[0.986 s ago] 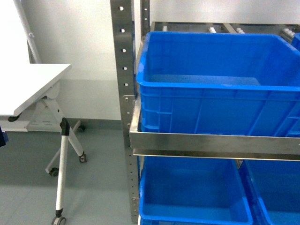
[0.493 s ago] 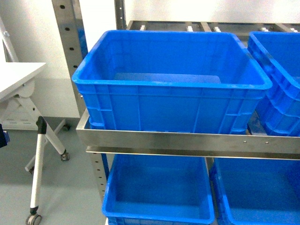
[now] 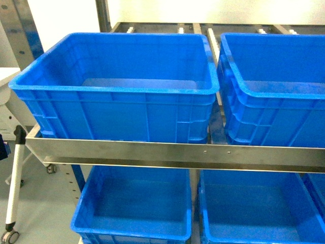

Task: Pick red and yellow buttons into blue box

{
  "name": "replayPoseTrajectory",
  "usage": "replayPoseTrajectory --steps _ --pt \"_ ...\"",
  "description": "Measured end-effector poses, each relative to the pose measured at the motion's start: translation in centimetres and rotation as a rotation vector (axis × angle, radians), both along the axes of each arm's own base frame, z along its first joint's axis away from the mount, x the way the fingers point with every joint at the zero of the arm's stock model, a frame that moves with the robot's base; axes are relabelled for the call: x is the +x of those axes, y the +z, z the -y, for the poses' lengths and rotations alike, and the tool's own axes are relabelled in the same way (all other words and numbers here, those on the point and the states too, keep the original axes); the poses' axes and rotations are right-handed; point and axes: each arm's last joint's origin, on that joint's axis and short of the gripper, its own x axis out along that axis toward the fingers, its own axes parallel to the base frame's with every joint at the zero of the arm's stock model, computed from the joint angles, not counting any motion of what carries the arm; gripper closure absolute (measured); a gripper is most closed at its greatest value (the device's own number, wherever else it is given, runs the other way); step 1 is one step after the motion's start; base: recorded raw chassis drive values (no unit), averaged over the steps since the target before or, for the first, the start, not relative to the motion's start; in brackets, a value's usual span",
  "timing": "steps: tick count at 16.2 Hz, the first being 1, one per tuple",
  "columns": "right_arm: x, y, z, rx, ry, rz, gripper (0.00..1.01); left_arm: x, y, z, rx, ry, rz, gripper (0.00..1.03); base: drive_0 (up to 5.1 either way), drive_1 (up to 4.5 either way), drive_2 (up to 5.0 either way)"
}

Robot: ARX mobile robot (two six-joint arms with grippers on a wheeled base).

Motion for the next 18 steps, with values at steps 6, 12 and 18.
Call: replayPoseTrajectory --steps 6,12,18 --pt "0.01 0.02 0.0 0.0 0.0 0.002 0.73 0.0 0.0 0.0 0.0 0.0 0.0 0.78 4.9 -2.44 -2.4" --pt "0.01 0.02 0.0 0.001 0.0 0.002 0.73 0.0 -0.01 0.0 0.001 0.0 -0.001 0.78 5.0 -2.33 -2.3" --pt "0.01 0.0 0.05 -0.002 -0.01 0.001 0.73 -0.02 0.0 0.13 -0.002 -0.01 0.001 0.78 5.0 -2.33 -2.3"
